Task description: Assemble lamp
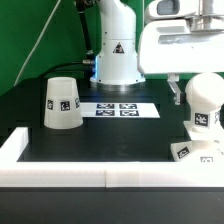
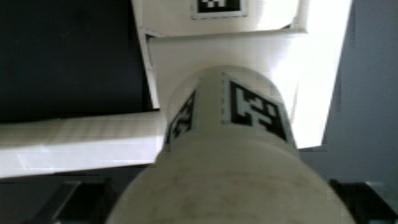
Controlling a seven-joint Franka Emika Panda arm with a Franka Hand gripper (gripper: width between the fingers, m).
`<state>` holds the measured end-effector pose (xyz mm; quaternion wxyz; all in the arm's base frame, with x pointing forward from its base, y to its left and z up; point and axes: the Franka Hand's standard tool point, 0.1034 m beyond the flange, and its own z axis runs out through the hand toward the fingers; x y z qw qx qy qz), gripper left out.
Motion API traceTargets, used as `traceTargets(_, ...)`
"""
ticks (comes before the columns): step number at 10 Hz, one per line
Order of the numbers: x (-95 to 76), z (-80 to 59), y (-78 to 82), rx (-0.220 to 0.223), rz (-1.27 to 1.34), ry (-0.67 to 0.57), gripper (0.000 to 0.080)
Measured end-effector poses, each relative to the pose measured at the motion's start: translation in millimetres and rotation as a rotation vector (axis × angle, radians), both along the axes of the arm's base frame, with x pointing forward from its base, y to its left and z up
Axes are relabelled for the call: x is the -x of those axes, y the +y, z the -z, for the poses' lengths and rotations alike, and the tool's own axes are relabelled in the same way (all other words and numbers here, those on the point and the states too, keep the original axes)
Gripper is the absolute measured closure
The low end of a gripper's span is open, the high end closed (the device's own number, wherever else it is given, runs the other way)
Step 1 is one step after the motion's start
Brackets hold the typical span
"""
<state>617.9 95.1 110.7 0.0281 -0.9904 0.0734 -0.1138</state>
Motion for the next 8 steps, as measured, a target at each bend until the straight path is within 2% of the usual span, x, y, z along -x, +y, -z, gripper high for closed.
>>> traceTargets(5,2.5,2.4,2.5,-0.105,0.299,0.014,0.0223)
traceTargets(8,11.1,4.5,7.5,-0.225,0.696,0.116,0.0223)
